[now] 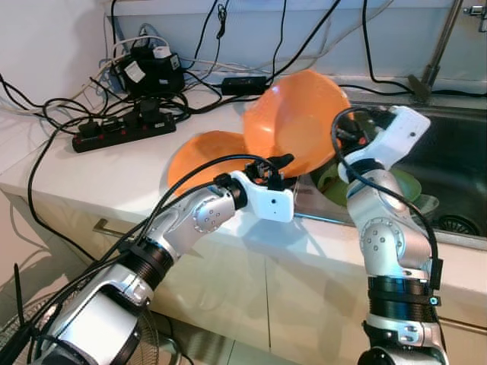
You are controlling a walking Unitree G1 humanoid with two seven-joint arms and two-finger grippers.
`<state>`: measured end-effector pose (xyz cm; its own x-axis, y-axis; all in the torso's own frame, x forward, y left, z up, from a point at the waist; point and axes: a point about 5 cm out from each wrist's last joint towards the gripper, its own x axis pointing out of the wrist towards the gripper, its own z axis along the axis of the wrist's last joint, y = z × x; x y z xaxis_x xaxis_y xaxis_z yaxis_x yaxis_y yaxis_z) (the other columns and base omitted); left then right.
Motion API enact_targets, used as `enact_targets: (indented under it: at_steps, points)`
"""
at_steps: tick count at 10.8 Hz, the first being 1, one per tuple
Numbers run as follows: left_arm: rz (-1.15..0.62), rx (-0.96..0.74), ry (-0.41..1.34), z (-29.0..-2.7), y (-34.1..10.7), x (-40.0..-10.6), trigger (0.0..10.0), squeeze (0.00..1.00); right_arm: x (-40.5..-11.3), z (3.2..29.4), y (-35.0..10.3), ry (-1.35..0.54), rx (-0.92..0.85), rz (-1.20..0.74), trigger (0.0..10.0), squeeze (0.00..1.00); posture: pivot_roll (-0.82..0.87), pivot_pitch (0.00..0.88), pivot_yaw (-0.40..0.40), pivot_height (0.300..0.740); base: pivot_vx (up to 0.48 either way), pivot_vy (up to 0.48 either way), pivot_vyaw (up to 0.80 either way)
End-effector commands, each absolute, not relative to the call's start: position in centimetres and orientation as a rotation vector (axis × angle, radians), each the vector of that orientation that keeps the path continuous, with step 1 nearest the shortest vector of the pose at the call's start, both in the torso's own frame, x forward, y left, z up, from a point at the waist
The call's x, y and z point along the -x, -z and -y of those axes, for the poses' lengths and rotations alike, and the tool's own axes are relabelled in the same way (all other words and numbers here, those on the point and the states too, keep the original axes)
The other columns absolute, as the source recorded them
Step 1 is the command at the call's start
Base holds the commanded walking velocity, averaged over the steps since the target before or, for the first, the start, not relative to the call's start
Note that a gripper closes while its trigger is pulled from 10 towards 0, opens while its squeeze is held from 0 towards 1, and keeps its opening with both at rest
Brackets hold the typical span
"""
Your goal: Kitchen organization
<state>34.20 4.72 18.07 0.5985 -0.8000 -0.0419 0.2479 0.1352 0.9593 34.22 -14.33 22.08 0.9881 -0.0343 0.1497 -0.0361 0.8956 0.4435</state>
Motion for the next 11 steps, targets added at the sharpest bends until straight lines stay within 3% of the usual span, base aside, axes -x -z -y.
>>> enact_targets:
  at_steps: [1, 4, 5, 6, 7, 8, 11]
  points:
    - [0.568, -1.191, 0.77, -5.4, -18.6, -34.4, 10.0, 0.0, -34.5, 14.5, -23.2, 0.011, -0.496, 0.203, 0.0, 0.0, 0.05, 0.0, 0.12, 0.74, 0.0, 0.0, 0.0]
    - [0.537, -1.14, 0.737, -5.8, -18.2, -34.4, 10.0, 0.0, -34.8, 16.1, -24.3, 0.077, -0.547, 0.267, 0.0, 0.0, 0.05, 0.0, 0.12, 0.74, 0.0, 0.0, 0.0]
    - [0.496, -1.028, 0.698, -6.0, -17.9, -34.5, 10.0, 0.0, -35.0, 17.3, -24.8, 0.136, -0.56, 0.296, 0.0, 0.0, 0.05, 0.0, 0.12, 0.74, 0.0, 0.0, 0.0]
    - [0.476, -0.978, 0.681, -6.1, -17.8, -34.5, 10.0, 0.0, -35.1, 17.9, -24.8, 0.165, -0.558, 0.303, 1.2, 0.0, 0.05, 0.0, 0.12, 0.74, 0.0, 0.0, 0.0]
    - [0.456, -0.911, 0.659, -6.2, -17.9, -34.5, 10.0, 0.0, -35.1, 18.8, -24.9, 0.212, -0.53, 0.318, 9.0, 0.0, 0.05, 0.0, 0.119, 0.74, 0.0, 0.0, 0.0]
    - [0.438, -0.848, 0.638, -6.3, -18.1, -34.6, 10.0, 0.0, -35.1, 20.3, -24.7, 0.297, -0.486, 0.323, 10.0, 0.0, 0.05, 0.0, 0.119, 0.74, 0.0, 0.0, 0.0]
    - [0.327, -0.604, 0.583, -6.9, -18.2, -34.9, 10.0, 0.0, -34.9, 24.3, -22.8, 0.509, -0.209, 0.267, 10.0, 0.0, 0.06, 0.0, 0.12, 0.74, 0.0, 0.0, 0.0]
